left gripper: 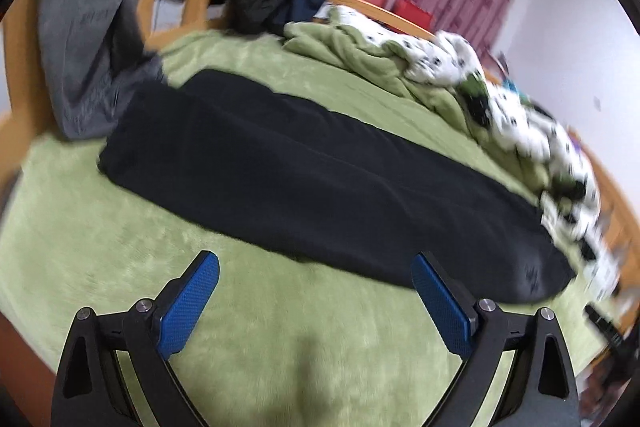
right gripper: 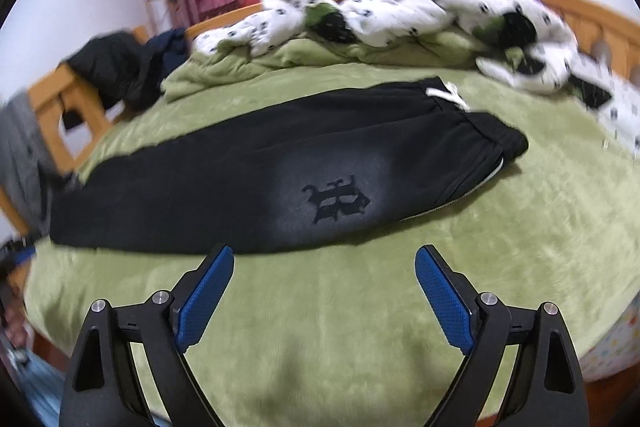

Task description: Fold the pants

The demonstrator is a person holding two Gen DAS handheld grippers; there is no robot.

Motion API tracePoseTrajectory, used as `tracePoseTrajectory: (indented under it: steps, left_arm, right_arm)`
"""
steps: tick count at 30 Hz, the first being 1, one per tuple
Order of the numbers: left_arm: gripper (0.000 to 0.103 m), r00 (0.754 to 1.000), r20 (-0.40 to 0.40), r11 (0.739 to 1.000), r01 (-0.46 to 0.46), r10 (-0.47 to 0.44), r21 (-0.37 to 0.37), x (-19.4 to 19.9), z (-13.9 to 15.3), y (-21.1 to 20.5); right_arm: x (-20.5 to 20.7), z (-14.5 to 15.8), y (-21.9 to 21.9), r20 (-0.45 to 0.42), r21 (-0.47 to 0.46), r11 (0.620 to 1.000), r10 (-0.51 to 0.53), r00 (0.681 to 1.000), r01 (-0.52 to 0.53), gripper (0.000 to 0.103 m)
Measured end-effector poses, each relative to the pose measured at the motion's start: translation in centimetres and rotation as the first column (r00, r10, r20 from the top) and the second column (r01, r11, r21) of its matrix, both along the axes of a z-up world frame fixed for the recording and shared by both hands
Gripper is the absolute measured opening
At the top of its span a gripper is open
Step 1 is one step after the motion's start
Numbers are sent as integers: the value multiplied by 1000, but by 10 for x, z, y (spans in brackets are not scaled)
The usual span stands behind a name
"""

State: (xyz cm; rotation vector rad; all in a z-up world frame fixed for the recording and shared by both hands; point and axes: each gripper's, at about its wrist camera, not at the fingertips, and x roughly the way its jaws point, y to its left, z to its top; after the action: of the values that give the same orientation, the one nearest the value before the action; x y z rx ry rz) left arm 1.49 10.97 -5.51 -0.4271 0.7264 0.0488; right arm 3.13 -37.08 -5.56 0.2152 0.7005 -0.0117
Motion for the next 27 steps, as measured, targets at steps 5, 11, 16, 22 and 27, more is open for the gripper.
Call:
tracePoseTrajectory:
  steps: [5, 11, 16, 22, 27]
  left_arm:
    - [92, 996, -88, 995, -42, 33, -96, 34, -46, 26]
    - [86, 990, -127, 989, -79, 64, -121, 72, -92, 39]
    - [46, 979, -166, 988, -136, 122, -76, 99, -90, 37]
    - [12, 987, -131, 986, -112, 95, -124, 108, -67, 50]
    - [12, 998, -11, 993, -61, 60, -104, 120, -6, 47]
  right_arm:
    - [40, -29, -35, -35, 107, 992, -70, 997, 74, 90]
    - [98, -89, -69, -149, 231, 962, -115, 982, 147, 79]
    - [128, -92, -69, -140, 265, 944, -166, 976, 198, 29]
    - [130, -61, -54, -75, 180, 963, -192, 979, 202, 16]
    - [148, -12, -55, -37, 195, 971, -130, 991, 135, 15]
